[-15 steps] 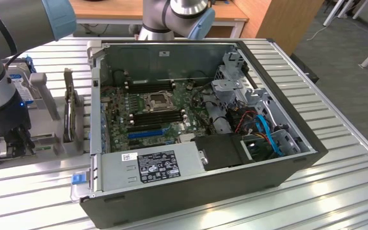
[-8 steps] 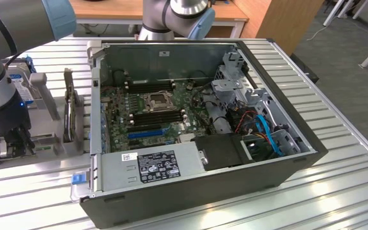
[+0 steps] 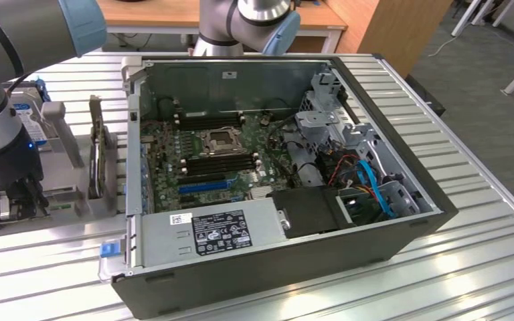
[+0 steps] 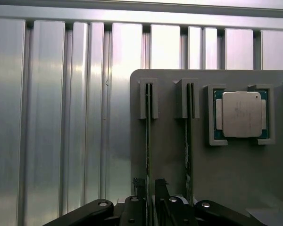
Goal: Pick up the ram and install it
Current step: 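Pick up the ram and move it above insertion slot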
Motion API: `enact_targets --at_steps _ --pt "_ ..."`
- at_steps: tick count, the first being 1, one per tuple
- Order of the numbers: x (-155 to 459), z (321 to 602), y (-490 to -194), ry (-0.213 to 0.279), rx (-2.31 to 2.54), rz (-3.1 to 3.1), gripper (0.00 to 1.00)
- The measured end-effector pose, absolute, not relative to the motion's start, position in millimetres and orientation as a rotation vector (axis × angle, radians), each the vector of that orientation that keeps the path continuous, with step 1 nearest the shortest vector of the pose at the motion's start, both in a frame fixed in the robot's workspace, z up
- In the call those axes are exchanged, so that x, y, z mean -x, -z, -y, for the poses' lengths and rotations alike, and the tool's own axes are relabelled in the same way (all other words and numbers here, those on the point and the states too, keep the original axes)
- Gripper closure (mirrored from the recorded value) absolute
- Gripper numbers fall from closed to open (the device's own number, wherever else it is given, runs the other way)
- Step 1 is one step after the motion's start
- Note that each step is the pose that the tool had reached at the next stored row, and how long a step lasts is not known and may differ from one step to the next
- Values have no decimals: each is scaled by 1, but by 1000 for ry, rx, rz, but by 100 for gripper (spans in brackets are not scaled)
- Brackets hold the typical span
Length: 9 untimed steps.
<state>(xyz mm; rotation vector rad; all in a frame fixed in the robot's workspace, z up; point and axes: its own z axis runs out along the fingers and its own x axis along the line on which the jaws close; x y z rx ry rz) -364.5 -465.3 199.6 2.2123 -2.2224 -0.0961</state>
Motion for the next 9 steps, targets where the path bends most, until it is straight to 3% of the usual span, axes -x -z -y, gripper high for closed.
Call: enact_targets --at_steps 6,7,9 --pt "365 465 -200 96 -2212 2222 79" --pt "365 465 -200 96 -2212 2222 86" --pt "365 465 -200 96 -2212 2222 86"
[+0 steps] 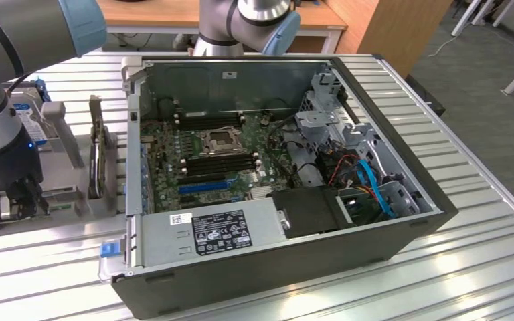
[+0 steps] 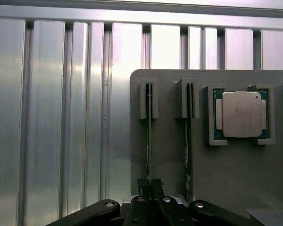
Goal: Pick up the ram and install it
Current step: 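Pick up the ram and move it above insertion slot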
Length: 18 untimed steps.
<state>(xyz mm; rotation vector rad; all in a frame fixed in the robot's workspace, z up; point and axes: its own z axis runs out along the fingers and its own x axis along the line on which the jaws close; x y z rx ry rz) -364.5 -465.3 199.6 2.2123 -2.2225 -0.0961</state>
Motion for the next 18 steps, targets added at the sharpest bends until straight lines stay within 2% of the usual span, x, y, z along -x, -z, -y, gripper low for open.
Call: enact_targets --at_steps 18 --pt "365 465 -200 96 -2218 2216 86"
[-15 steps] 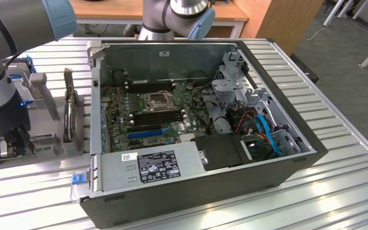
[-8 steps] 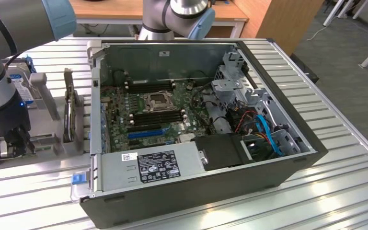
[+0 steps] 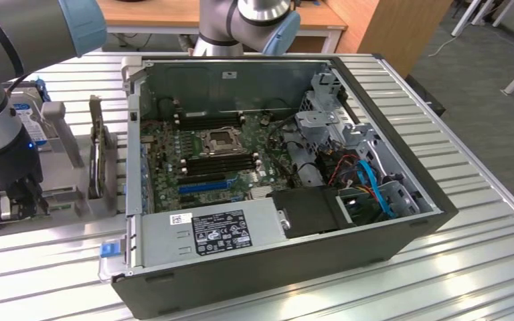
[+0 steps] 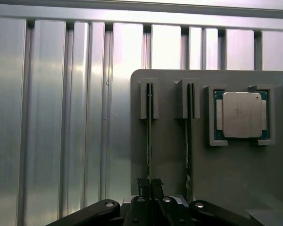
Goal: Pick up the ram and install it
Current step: 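Pick up the ram and move it above insertion slot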
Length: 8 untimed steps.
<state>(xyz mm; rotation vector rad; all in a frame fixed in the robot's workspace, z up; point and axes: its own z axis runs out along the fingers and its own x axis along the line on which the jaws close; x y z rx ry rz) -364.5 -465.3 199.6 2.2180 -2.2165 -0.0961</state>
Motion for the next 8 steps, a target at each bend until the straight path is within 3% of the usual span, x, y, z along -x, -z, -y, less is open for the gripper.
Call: enact_targets --at_steps 8 --pt "364 465 -200 96 -2218 2216 87"
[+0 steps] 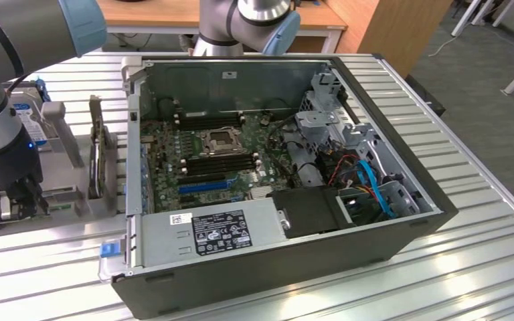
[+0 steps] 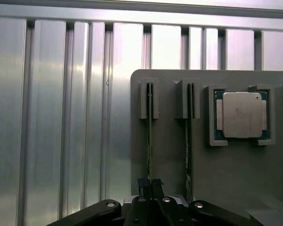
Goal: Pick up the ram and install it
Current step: 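Pick up the ram and move it above insertion slot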
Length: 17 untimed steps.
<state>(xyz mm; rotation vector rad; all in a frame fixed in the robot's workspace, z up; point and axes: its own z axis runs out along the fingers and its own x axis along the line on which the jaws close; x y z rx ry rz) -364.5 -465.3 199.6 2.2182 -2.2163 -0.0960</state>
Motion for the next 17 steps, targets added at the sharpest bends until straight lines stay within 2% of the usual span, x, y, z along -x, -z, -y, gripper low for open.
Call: enact_targets --at_steps 17 --pt "363 465 -208 97 -2219 2217 88"
